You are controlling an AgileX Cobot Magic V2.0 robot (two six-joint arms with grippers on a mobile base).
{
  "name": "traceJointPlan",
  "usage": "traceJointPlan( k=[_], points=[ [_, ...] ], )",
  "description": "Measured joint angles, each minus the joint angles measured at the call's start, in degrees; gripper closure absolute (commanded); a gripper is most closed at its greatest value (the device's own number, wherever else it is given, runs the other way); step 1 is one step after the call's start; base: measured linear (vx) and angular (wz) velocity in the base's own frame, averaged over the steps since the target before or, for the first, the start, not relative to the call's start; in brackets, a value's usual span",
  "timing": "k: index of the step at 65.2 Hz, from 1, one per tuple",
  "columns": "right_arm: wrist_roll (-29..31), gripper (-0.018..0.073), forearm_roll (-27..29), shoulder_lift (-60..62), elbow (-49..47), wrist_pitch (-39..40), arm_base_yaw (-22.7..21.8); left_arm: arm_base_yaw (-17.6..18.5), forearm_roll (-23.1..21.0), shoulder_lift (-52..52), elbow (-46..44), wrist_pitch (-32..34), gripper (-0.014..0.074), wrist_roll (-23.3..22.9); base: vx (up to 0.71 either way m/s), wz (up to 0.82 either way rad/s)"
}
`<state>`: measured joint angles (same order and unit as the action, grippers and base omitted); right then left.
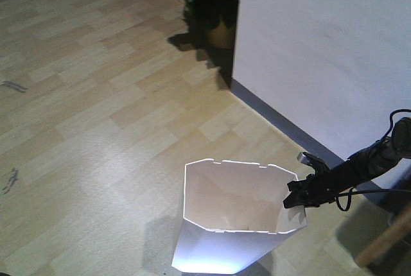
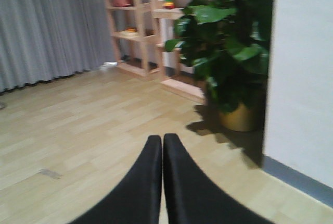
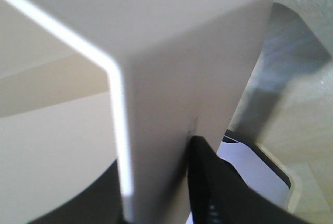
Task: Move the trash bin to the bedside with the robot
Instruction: 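Carry the bin in the right gripper while turning toward the bed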
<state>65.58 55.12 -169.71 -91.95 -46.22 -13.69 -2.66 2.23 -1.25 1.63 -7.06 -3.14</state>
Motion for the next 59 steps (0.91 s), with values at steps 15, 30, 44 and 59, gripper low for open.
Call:
traceJointPlan(
  k=[15, 30, 44, 59],
  points=[
    [-0.07, 0.0564, 0.0, 0.0, 0.0, 0.19, -0.06, 0.0, 0.0, 0.0, 0.0, 0.0, 0.0603, 0.0, 0.14, 0.52],
    [-0.07, 0.0564, 0.0, 0.0, 0.0, 0.34, -0.06, 0.0, 0.0, 0.0, 0.0, 0.0, 0.0603, 0.0, 0.14, 0.55],
    [-0.07, 0.0564, 0.0, 0.0, 0.0, 0.34, -0.06, 0.0, 0.0, 0.0, 0.0, 0.0, 0.0603, 0.0, 0.15, 0.53],
    [-0.07, 0.0564, 0.0, 0.0, 0.0, 0.51, -0.06, 0.0, 0.0, 0.0, 0.0, 0.0, 0.0603, 0.0, 0.15, 0.56]
  ],
)
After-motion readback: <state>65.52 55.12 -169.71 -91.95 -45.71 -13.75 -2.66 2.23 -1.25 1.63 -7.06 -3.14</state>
